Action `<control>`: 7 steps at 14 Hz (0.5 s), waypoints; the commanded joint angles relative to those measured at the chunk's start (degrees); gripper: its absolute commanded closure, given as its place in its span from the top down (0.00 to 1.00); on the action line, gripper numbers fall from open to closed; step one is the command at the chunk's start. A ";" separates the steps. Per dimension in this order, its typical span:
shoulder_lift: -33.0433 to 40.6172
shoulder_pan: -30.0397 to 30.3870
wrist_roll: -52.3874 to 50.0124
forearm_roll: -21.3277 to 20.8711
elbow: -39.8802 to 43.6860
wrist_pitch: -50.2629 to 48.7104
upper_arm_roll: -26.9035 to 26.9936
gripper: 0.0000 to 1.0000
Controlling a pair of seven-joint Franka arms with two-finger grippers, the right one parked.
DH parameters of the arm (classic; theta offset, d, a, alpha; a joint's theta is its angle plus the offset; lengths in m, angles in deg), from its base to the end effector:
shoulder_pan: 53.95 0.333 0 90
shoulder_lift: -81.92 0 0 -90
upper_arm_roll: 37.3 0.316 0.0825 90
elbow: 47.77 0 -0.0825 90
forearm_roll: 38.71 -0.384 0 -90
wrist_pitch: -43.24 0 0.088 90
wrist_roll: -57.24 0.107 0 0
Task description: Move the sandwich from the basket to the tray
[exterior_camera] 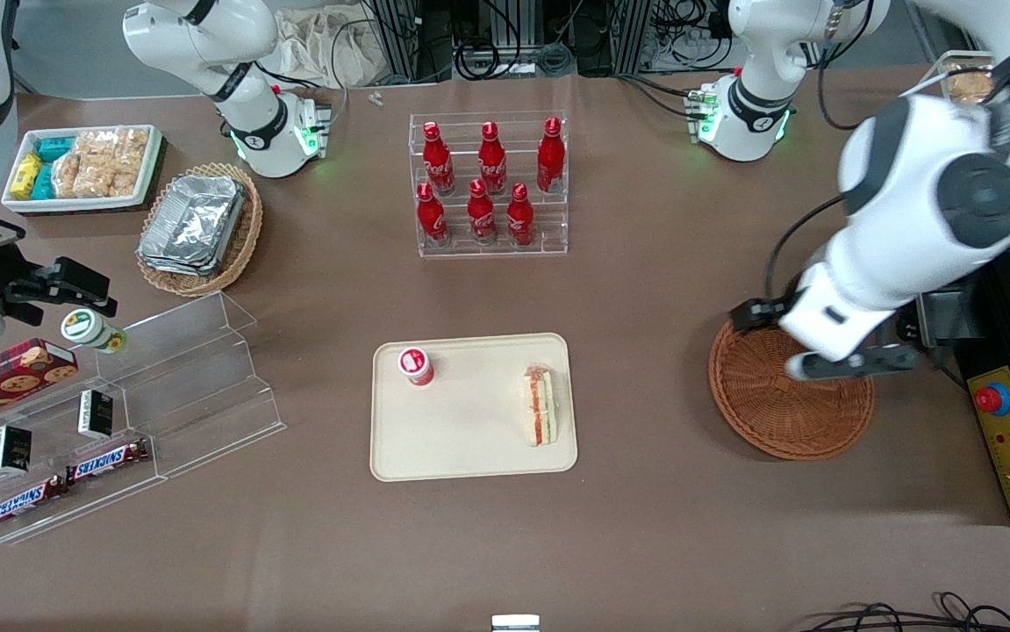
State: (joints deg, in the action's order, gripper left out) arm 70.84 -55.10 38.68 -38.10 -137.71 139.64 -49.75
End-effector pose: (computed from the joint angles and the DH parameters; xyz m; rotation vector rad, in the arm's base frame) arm 0.5976 -0.1350 0.5237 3.1065 0.1407 -0.1363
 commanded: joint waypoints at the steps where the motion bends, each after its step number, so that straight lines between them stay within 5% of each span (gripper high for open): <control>1: 4.74 5.08 3.00 1.32 -2.52 -2.26 -0.47 1.00; 7: 8.97 11.69 10.38 0.44 -6.39 -1.84 -0.55 1.00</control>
State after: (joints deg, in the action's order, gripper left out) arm 77.08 -44.10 48.25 -37.90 -140.49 136.37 -49.48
